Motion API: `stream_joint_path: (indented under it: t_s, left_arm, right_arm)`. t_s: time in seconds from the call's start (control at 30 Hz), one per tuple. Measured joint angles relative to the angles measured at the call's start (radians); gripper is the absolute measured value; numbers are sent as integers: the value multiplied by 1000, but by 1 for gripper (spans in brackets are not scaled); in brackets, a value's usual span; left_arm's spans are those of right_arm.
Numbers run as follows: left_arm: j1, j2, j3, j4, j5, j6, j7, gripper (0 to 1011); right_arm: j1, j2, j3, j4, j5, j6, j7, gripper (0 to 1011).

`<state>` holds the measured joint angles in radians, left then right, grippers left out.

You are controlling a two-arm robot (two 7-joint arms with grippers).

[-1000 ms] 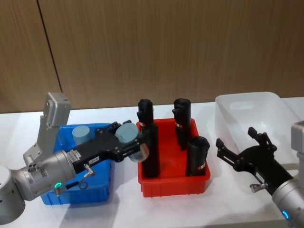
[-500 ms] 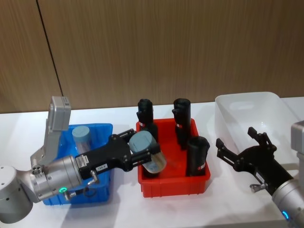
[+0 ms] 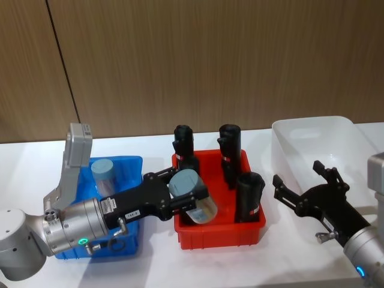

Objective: Pick the cotton swabs from the blue box and place them into the white box.

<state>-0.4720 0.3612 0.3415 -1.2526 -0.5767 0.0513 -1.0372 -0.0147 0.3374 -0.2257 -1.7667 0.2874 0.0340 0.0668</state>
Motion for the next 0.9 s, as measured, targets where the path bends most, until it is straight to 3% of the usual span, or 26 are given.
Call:
stream_joint_path:
  t_s: [0.4, 0.9]
  left_arm:
    - [-5, -2, 4, 8, -5, -1, -16, 666]
    - [-6, -4, 6, 11, -8, -2, -23, 666]
  right_arm:
    - [1, 6, 1, -3, -1, 7, 45, 1002]
    - [26, 40, 8, -17, 10, 93, 211, 1002]
